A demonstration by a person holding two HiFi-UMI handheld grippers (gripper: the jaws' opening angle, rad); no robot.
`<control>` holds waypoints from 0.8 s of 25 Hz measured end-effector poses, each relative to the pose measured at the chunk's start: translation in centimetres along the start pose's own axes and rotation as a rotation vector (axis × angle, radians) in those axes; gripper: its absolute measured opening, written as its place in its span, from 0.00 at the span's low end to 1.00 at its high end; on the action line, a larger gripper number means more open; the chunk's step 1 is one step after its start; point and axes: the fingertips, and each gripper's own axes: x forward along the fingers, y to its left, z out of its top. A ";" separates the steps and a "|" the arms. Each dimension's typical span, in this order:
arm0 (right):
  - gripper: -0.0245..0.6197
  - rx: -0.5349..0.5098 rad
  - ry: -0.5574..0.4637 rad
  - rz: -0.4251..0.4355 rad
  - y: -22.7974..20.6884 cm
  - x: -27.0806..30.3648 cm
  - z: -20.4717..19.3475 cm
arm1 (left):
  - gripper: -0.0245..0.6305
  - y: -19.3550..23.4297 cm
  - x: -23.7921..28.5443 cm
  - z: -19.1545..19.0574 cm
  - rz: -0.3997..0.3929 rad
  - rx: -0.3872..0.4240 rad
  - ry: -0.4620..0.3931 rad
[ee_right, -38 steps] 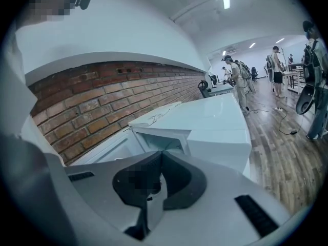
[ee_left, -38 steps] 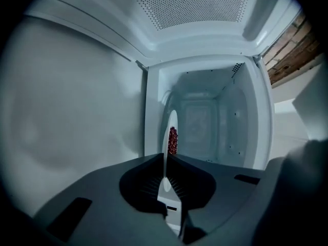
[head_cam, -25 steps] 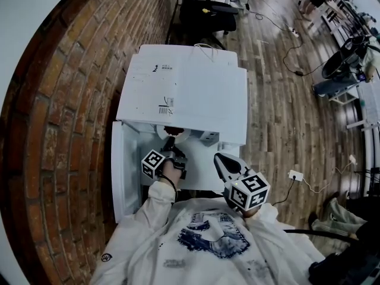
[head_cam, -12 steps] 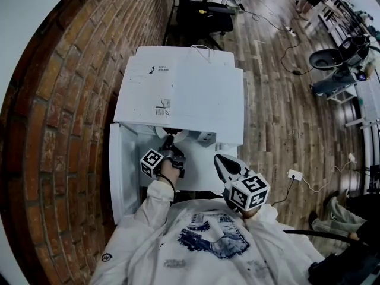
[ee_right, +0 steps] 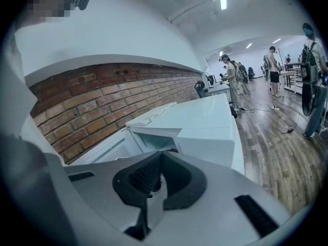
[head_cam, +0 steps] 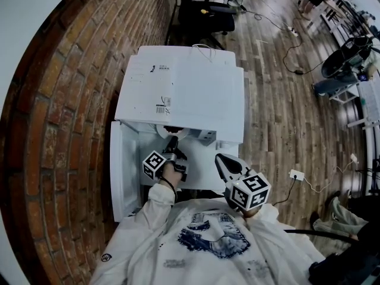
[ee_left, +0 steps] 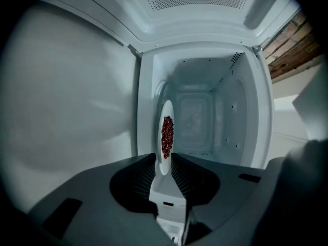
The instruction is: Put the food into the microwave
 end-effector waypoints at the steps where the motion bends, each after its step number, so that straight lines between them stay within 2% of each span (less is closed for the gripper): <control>1: 0.06 0.001 -0.001 0.002 0.0 -0.1 0.0 | 0.17 0.1 -0.2 -0.4 0.002 -0.004 0.004; 8: 0.06 0.010 -0.003 0.006 -0.3 -0.5 -0.3 | 0.16 0.8 -1.0 -2.1 0.002 0.004 0.025; 10: 0.06 0.010 -0.005 0.004 -0.5 -0.6 -0.4 | 0.08 1.0 -1.0 -2.1 0.003 0.002 0.023; 12: 0.06 0.011 -0.006 0.000 -0.6 -0.7 -0.4 | 0.06 1.1 -1.0 -1.9 0.001 -0.004 0.017; 20: 0.06 0.009 -0.004 -0.005 -0.7 -0.8 -0.6 | 0.05 0.7 -0.2 -1.3 -0.005 0.014 0.011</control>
